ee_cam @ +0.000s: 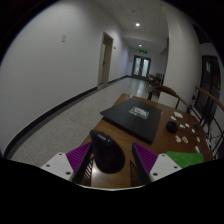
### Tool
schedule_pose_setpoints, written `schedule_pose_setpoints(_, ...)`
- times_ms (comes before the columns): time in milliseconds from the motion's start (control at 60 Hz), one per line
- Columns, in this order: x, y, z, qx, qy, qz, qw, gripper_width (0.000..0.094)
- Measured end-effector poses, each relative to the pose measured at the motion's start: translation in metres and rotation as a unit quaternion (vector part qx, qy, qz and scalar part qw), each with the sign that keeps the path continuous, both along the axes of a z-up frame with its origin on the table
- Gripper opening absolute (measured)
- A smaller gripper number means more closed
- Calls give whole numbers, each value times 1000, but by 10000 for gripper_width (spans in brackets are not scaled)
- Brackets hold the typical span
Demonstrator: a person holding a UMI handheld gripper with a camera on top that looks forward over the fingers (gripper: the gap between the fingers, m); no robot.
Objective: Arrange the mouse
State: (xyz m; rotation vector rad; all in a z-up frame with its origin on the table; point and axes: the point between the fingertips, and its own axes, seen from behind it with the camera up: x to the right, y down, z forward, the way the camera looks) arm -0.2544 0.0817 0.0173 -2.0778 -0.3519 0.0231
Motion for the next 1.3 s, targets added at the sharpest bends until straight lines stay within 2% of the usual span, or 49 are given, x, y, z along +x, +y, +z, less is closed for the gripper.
schedule_pose_setpoints(83, -7, 17, -1, 0, 3, 4, 1000, 800)
schedule_pose_setpoints(200, -11, 41, -6, -5, 4, 3, 1000, 692)
schedule_pose_setpoints(283, -10, 57, -10, -3, -4, 3, 1000, 529)
schedule_pose_setpoints(317, -10, 59, -13, -6, -8, 3, 1000, 424)
schedule_pose_setpoints(483, -9, 57, -11, 6, 5, 0, 1000, 343)
schedule_pose_setpoints(600, -16, 50, -8, -1, 26, 35, 999, 234)
schedule_pose_setpoints(667, -18, 34, 5, -9, 54, 47, 997, 225)
schedule_pose_setpoints(733, 1, 21, 43, 25, 70, 38, 997, 225)
schedule_pose_setpoints(833, 59, -6, 114, 98, 54, 14, 994, 223)
schedule_pose_setpoints(900, 116, -21, 148, 142, 40, -21, 989, 224)
schedule_pose_setpoints(967, 174, -31, 164, 162, 31, -66, 984, 226)
schedule_pose_setpoints(1017, 207, -38, 153, 153, 26, -83, 984, 226)
schedule_pose_setpoints(1100, 246, -44, 96, 102, 29, -113, 988, 224)
schedule_pose_setpoints(1183, 267, -46, 52, 55, 28, -124, 990, 225)
schedule_pose_setpoints(1300, 280, -47, -2, 17, 18, -140, 990, 224)
